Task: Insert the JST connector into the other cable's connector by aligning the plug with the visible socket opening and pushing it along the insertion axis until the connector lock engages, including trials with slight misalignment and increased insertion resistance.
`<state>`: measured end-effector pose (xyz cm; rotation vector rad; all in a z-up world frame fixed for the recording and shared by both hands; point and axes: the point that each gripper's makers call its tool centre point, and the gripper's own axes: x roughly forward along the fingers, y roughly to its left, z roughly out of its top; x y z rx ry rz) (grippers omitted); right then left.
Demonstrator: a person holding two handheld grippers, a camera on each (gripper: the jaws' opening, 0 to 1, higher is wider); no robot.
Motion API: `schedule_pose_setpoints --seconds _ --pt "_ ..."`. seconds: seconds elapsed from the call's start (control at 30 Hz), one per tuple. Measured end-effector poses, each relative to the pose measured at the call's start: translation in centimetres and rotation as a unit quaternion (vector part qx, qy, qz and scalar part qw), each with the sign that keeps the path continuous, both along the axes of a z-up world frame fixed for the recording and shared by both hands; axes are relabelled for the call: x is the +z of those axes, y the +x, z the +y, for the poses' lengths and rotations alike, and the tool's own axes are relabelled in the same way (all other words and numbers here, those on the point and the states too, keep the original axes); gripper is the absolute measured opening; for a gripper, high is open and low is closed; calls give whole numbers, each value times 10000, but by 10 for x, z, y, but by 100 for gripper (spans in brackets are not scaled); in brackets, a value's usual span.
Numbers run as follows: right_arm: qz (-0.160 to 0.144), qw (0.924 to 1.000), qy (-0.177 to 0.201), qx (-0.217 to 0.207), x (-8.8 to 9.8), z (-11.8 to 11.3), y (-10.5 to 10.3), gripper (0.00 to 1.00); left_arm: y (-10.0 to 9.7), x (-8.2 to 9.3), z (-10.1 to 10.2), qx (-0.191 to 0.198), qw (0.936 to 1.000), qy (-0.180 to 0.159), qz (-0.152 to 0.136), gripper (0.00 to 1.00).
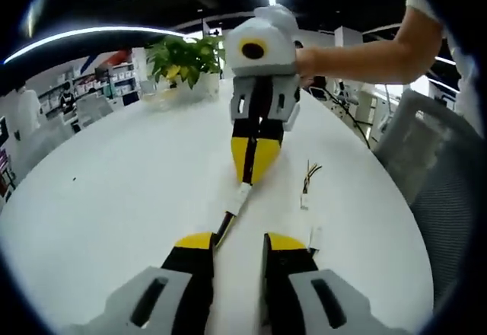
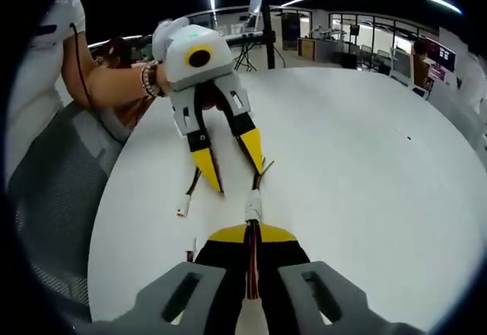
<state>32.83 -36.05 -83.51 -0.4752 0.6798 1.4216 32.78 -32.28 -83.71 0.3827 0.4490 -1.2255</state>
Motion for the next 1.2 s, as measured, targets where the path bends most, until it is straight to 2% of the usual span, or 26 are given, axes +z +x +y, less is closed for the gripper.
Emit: schedule_pose_setpoints --seconds 0.2,0.27,0.4,0.43,0.5,0.6,0.7,0.73,0.87,0.9,0.93,0.97,1.0,1.03,1.1,1.13,1.2 --pt "21 9996 -205 170 -16 0 3 0 7 0 6 256 9994 -119 177 20" --pt "87 9998 -141 105 -15 1 4 1 8 3 7 313 9991 -209 174 20" --pt "25 9998 -182 -16 -15 1 7 1 9 9 6 385 9974 -506 332 22" --pt "10 9997 -197 -121 -14 1 8 1 9 10 6 393 9972 -538 334 22" --pt "-82 9998 -166 -1 -9 1 6 1 10 12 6 435 9965 -619 348 22" --pt "-231 9997 -39 -48 1 2 8 2 10 17 5 429 9964 -673 288 22" --pt "-548 9983 9 -207 14 -2 17 0 6 33 -1 280 9954 -896 213 21" --pt "-515 9985 15 -209 15 -2 16 0 8 40 -3 325 9945 -989 144 21" --pt "-681 9962 -47 -548 19 -10 24 0 10 58 -2 402 9921 -1186 70 21" --pt "-810 9929 86 -871 29 -13 30 0 10 63 -2 403 9915 -1238 36 21" --pt "-844 9919 148 -934 33 -14 32 0 11 68 -1 421 9906 -1301 9 21" --pt "-651 9892 346 -1264 43 -16 32 0 13 79 0 489 9878 -1477 -45 21" --pt "-581 9887 391 -1324 45 -17 31 0 14 83 1 518 9865 -1555 -65 21" --pt "-486 9789 572 -1901 54 -21 39 0 15 96 2 577 9816 -1814 -121 21" --pt "-592 9736 740 -2078 65 -25 39 0 12 108 1 525 9787 -1980 -154 20" --pt "-683 9709 826 -2141 71 -26 37 0 13 114 1 617 9766 -2056 -136 20" --pt "-850 9699 684 -2178 75 -32 31 0 12 124 -1 620 9740 -2170 -174 16"
